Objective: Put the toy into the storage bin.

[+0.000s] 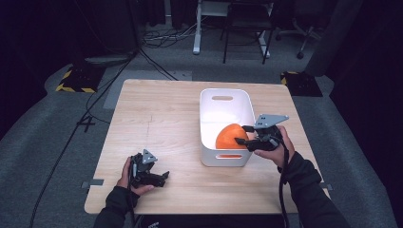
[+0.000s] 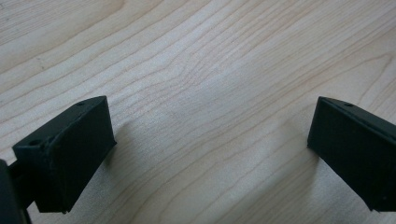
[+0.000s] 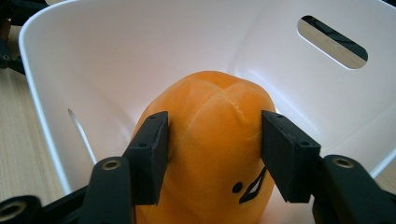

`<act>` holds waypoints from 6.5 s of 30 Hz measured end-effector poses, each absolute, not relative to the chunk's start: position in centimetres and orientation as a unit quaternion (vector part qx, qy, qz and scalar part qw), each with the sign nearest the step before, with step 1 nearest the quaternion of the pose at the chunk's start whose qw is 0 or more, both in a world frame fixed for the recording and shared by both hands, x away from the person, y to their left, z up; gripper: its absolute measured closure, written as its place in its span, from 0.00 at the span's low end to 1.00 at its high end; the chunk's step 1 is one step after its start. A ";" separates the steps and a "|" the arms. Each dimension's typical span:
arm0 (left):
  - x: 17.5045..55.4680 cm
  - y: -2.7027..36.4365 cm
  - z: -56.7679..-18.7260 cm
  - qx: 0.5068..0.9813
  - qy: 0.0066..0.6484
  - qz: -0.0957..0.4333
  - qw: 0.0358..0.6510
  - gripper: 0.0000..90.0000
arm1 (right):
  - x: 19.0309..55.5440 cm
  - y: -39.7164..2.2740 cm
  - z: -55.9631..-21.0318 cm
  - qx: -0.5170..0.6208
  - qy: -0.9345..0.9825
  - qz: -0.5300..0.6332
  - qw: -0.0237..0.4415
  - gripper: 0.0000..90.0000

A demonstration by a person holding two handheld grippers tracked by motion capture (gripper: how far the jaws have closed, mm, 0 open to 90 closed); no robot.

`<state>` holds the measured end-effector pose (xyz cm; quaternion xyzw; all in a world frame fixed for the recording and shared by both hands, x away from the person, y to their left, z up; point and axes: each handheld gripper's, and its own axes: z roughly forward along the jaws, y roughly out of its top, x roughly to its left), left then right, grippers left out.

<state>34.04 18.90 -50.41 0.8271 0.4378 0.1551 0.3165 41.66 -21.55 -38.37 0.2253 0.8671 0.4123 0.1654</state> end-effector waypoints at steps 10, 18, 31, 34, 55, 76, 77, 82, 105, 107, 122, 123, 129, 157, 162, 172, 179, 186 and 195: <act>34.0 18.9 -50.4 0.827 0.438 0.155 0.316 0.01 | 41.6 -21.6 -38.3 0.222 0.868 0.412 0.168 0.49; 34.0 18.9 -50.4 0.827 0.438 0.155 0.316 0.01 | 41.4 -21.8 -37.9 0.223 0.861 0.424 0.171 0.50; 34.0 18.9 -50.4 0.827 0.438 0.155 0.316 0.01 | 41.0 -22.0 -37.1 0.222 0.853 0.435 0.185 0.50; 34.0 18.9 -50.4 0.827 0.438 0.155 0.317 0.01 | 40.9 -22.0 -36.9 0.221 0.851 0.438 0.186 0.49; 34.0 18.9 -50.4 0.827 0.438 0.155 0.317 0.01 | 40.7 -22.7 -35.9 0.228 0.837 0.445 0.224 0.29; 34.0 18.9 -50.4 0.827 0.438 0.155 0.316 0.01 | 40.2 -25.0 -35.2 0.249 0.823 0.447 0.248 0.26; 34.0 18.9 -50.4 0.827 0.438 0.155 0.316 0.01 | 40.1 -25.1 -35.2 0.249 0.823 0.445 0.250 0.26; 34.0 18.9 -50.4 0.827 0.438 0.155 0.316 0.01 | 40.0 -25.4 -35.1 0.254 0.818 0.446 0.258 0.26; 34.0 18.9 -50.4 0.827 0.438 0.155 0.317 0.01 | 39.2 -27.1 -35.0 0.258 0.822 0.429 0.274 0.27; 34.0 18.9 -50.4 0.827 0.438 0.155 0.316 0.01 | 39.1 -27.4 -34.9 0.259 0.822 0.425 0.275 0.27; 34.0 18.9 -50.4 0.827 0.438 0.155 0.317 0.01 | 38.2 -29.1 -35.0 0.266 0.821 0.418 0.285 0.27; 34.0 18.9 -50.4 0.827 0.438 0.155 0.316 0.01 | 38.2 -29.2 -35.1 0.267 0.821 0.418 0.284 0.27; 34.0 18.9 -50.4 0.827 0.438 0.155 0.317 0.01 | 38.0 -29.5 -35.4 0.266 0.824 0.410 0.285 0.27; 34.0 18.9 -50.4 0.827 0.438 0.155 0.316 0.01 | 38.0 -31.2 -38.4 0.274 0.837 0.381 0.281 0.26; 34.0 18.9 -50.4 0.827 0.438 0.155 0.316 0.01 | 38.0 -31.5 -39.2 0.280 0.839 0.372 0.281 0.26; 34.0 18.9 -50.4 0.827 0.438 0.155 0.316 0.01 | 37.9 -32.1 -40.3 0.292 0.840 0.362 0.280 0.25; 34.0 18.9 -50.4 0.827 0.438 0.155 0.316 0.01 | 37.9 -32.8 -41.0 0.297 0.839 0.360 0.280 0.25; 34.0 18.9 -50.4 0.827 0.438 0.155 0.316 0.01 | 37.8 -33.3 -41.7 0.304 0.841 0.352 0.276 0.25; 34.0 18.9 -50.4 0.827 0.438 0.155 0.316 0.01 | 37.6 -33.7 -42.6 0.309 0.845 0.343 0.272 0.24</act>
